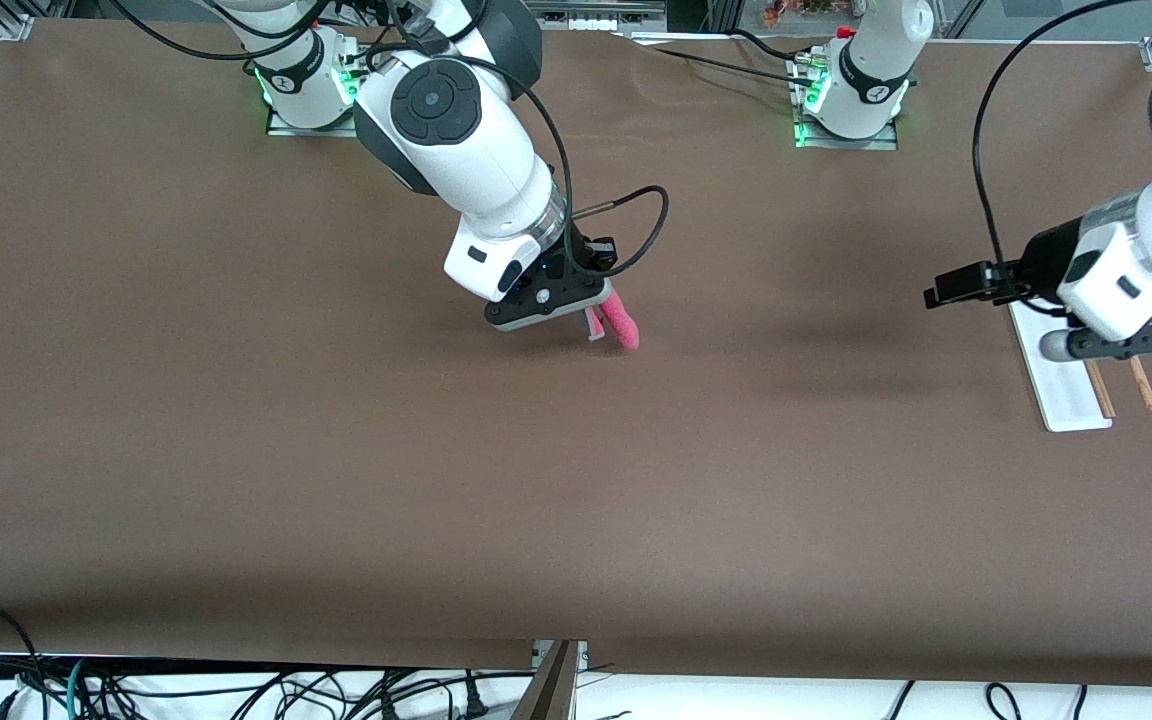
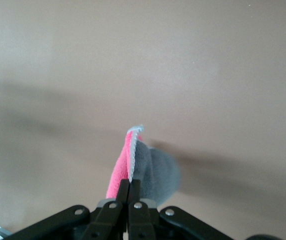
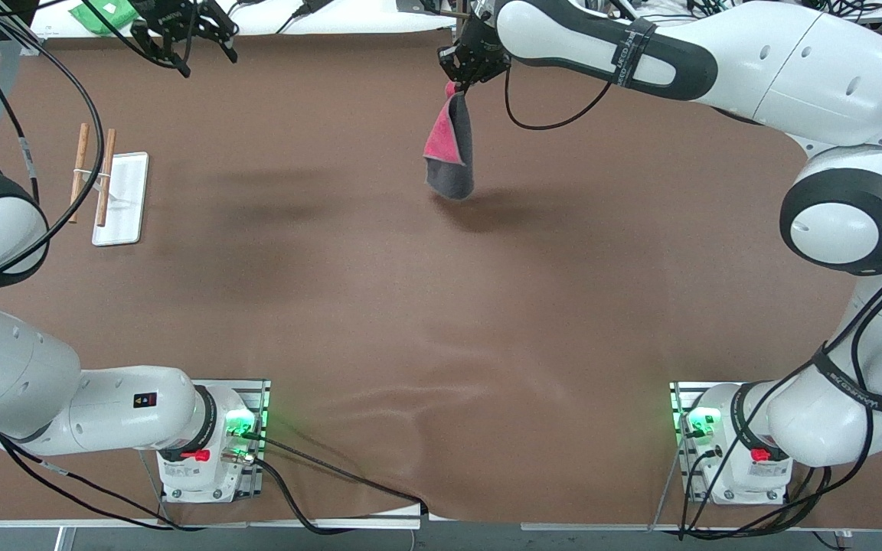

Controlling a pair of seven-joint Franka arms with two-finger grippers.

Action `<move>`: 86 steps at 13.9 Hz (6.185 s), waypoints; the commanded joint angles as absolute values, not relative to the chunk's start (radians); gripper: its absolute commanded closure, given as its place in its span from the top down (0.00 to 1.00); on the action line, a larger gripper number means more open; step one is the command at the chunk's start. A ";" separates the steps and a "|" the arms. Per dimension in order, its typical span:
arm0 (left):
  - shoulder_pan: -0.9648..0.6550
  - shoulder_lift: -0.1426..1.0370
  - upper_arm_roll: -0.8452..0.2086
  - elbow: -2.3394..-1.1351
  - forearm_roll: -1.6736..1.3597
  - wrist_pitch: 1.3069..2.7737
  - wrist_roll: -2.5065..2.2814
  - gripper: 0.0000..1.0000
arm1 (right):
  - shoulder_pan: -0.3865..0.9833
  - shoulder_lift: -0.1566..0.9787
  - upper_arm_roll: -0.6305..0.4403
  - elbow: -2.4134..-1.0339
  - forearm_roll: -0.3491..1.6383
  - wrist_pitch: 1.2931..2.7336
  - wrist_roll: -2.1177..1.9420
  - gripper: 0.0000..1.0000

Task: Pass towel and hang on rack
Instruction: 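Lift the towel with the right gripper while the left gripper approaches, then grasp the hanging towel with the left gripper below the right gripper, then open the right gripper while the left gripper pulls the towel away, then carry the towel with the left gripper over the white rack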

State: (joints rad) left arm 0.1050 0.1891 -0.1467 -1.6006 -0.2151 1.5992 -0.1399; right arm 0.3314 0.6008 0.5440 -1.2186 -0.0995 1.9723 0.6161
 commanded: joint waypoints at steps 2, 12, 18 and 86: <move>0.104 0.187 -0.143 -1.716 -0.355 1.721 0.166 1.00 | 0.357 0.626 0.545 -1.189 -0.112 2.012 0.657 0.00; -0.004 0.224 -0.146 -2.022 -0.659 2.158 0.840 1.00 | 0.380 0.634 0.545 -1.187 -0.114 2.060 0.658 0.00; -0.098 0.340 -0.146 -2.080 -1.096 2.264 1.418 1.00 | 0.379 0.626 0.548 -1.184 -0.112 2.068 0.655 0.00; 0.598 0.302 -0.077 -1.614 -0.353 1.635 1.687 0.00 | 0.008 0.211 0.109 -1.408 -0.130 1.555 -0.178 1.00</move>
State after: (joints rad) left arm 0.5689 0.2265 -0.0599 -1.7295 -0.3752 1.7044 1.6462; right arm 0.0277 0.3100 0.1335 -1.2933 -0.1342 1.5510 -0.1670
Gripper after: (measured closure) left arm 0.978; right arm 0.000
